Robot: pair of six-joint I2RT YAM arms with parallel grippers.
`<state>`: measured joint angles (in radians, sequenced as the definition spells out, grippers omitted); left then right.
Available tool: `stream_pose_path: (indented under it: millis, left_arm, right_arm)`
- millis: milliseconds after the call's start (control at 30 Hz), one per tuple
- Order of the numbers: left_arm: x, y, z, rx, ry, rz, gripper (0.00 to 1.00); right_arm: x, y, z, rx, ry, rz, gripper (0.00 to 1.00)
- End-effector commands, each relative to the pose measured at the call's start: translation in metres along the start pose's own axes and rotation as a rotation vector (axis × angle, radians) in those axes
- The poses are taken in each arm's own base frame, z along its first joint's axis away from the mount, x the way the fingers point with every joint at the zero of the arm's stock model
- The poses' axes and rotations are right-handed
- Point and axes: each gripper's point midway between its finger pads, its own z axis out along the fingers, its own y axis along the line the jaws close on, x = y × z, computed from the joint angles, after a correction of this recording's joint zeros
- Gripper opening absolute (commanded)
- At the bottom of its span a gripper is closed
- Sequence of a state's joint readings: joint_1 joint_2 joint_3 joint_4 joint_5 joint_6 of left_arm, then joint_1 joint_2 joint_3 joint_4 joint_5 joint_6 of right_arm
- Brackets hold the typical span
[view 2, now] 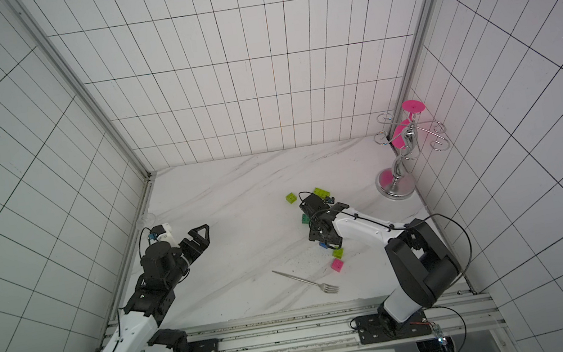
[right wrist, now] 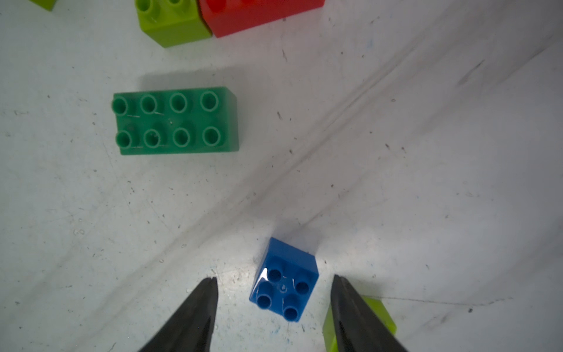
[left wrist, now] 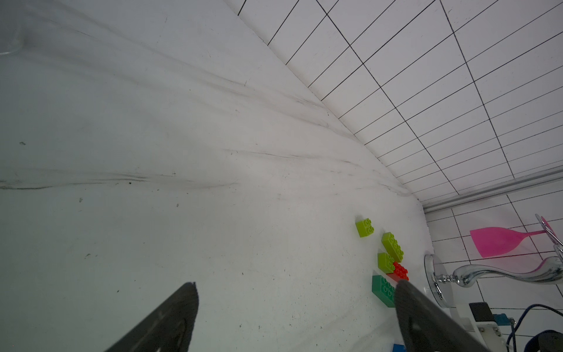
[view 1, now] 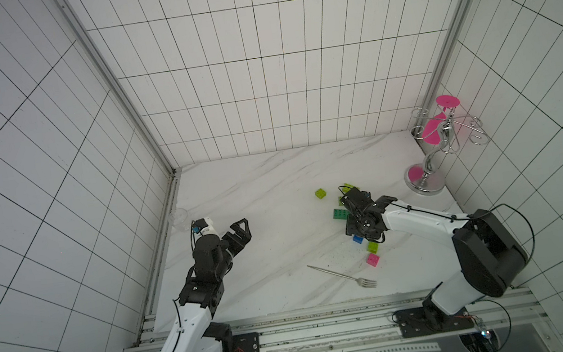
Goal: Assemble a spoon with lego
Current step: Move the lego brick at the center of the board.
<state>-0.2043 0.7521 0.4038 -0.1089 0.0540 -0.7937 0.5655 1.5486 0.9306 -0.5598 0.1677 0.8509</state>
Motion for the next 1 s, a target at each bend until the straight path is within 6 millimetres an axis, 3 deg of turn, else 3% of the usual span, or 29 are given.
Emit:
stream_pose_path:
  millis: [0, 133, 333, 500, 600, 667, 767, 967]
  left_arm:
    - [-0.010, -0.013, -0.004, 0.036, -0.026, 0.006, 0.99]
    - [-0.010, -0.012, -0.005, 0.030, -0.030, 0.011, 0.99]
    - [-0.010, -0.011, -0.005, 0.025, -0.033, 0.012, 0.99]
    - [-0.010, -0.010, -0.005, 0.019, -0.034, 0.013, 0.99]
    - [-0.011, -0.010, -0.005, 0.021, -0.036, 0.012, 0.99]
    - [-0.011, -0.010, -0.005, 0.020, -0.035, 0.012, 0.99]
    - [-0.012, -0.010, -0.006, 0.019, -0.039, 0.012, 0.99]
    - [-0.014, -0.008, -0.010, 0.011, -0.054, 0.012, 0.99]
  right_arm:
    - [-0.001, -0.002, 0.003, 0.050, 0.002, 0.064, 0.62]
    - [0.006, -0.009, 0.009, 0.098, 0.030, 0.101, 0.62]
    - [0.012, -0.002, 0.019, 0.076, 0.057, 0.115, 0.60]
    - [0.014, 0.003, 0.024, 0.068, 0.075, 0.095, 0.43]
    - [0.017, 0.006, 0.025, 0.063, 0.086, 0.087, 0.41]
    - [0.016, 0.010, 0.024, 0.052, 0.084, 0.076, 0.33]
    - [0.012, 0.021, 0.016, 0.035, 0.074, 0.035, 0.29]
    - [0.008, 0.068, -0.004, -0.014, 0.052, -0.082, 0.29]
